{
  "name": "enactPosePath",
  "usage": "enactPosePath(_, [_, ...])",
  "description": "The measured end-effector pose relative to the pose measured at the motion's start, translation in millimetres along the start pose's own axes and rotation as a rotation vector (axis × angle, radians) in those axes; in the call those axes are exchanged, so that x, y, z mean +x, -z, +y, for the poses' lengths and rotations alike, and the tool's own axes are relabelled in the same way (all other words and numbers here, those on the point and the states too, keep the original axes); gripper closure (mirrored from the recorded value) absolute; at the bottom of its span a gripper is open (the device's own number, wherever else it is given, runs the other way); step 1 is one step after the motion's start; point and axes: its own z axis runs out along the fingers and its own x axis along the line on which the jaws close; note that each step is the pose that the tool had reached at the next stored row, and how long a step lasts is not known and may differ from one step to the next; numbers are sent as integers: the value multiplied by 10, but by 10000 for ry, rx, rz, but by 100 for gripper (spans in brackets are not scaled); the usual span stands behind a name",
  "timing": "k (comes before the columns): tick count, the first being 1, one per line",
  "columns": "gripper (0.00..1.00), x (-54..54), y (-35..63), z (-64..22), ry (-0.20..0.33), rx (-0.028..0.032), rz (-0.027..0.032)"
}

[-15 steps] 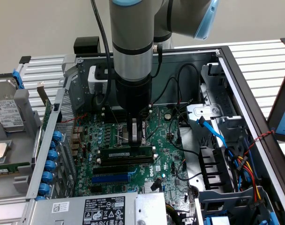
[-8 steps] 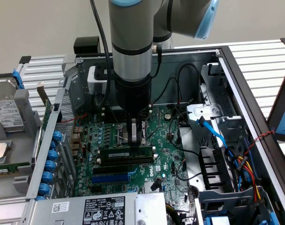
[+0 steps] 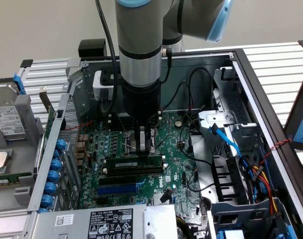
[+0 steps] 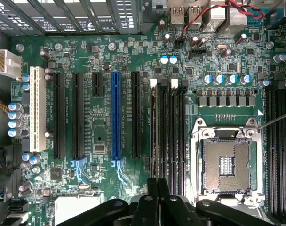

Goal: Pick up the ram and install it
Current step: 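Insert the ram into the slot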

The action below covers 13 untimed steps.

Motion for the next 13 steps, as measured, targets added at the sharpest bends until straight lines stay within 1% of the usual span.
enactPosePath(2, [88, 0, -1, 0, 0, 0, 0])
enactPosePath(4, [88, -1, -2, 0, 0, 0, -13])
enactPosePath(9, [88, -1, -3, 0, 1, -3, -62])
enactPosePath(13, [88, 4, -3, 0, 2, -3, -65])
